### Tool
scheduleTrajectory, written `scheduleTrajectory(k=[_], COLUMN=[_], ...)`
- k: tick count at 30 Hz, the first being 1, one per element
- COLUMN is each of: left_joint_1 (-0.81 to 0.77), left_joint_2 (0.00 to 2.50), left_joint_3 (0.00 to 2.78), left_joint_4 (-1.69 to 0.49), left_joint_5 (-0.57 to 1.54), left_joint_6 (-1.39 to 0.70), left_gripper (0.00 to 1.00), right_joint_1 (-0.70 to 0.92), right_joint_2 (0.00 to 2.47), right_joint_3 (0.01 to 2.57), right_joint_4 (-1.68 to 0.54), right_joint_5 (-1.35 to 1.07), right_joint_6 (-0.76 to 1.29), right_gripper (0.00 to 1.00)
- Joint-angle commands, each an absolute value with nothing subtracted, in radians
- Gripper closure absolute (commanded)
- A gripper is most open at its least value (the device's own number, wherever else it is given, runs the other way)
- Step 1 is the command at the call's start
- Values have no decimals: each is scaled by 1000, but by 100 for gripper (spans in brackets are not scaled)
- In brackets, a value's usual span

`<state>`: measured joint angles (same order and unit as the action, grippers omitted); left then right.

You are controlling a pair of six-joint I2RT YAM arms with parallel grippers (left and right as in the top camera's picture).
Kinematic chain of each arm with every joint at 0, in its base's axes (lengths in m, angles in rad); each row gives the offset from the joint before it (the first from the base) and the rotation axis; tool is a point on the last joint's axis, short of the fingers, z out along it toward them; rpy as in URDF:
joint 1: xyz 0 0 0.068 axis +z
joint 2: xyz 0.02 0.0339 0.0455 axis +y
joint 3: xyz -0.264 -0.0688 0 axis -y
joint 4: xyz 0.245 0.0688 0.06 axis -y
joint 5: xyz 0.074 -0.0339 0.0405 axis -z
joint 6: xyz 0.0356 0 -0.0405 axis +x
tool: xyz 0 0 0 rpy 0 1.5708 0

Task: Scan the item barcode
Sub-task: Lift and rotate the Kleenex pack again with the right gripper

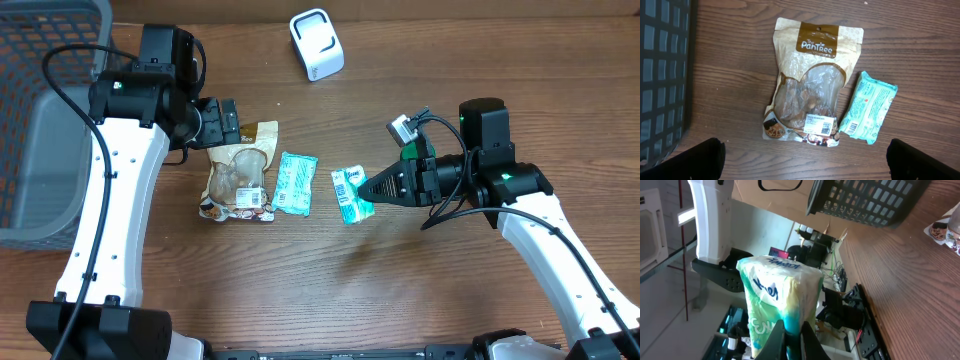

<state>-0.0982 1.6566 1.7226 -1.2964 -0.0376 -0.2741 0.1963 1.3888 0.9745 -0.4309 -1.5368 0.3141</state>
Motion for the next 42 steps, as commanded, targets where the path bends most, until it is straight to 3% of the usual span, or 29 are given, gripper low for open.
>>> scheduleTrajectory(k=[1, 17, 25, 34, 42], left_joint_1=[-100, -100, -100, -100, -100], left_joint_2=[1664, 1664, 1664, 1664, 1664], left_joint_3=[1721, 1721, 1721, 1721, 1721], left_joint_4=[-1296, -1296, -1296, -1296, -1296], left_joint_5=[-33, -33, -33, -33, -33], left_joint_6=[-266, -266, -266, -266, -266], left_gripper=[0, 0, 0, 0, 0], right_joint_1=[195, 195, 234, 476, 602], right_joint_2=[1363, 1363, 1364, 1382, 1422], right_joint_3=[976, 976, 975, 975, 983], right_joint_4=[-427, -413, -580, -636, -612], right_joint_5=[-1570, -1534, -995, -344, -102], right_joint_6=[310, 305, 310, 412, 451], right_gripper=[96, 96, 96, 96, 96])
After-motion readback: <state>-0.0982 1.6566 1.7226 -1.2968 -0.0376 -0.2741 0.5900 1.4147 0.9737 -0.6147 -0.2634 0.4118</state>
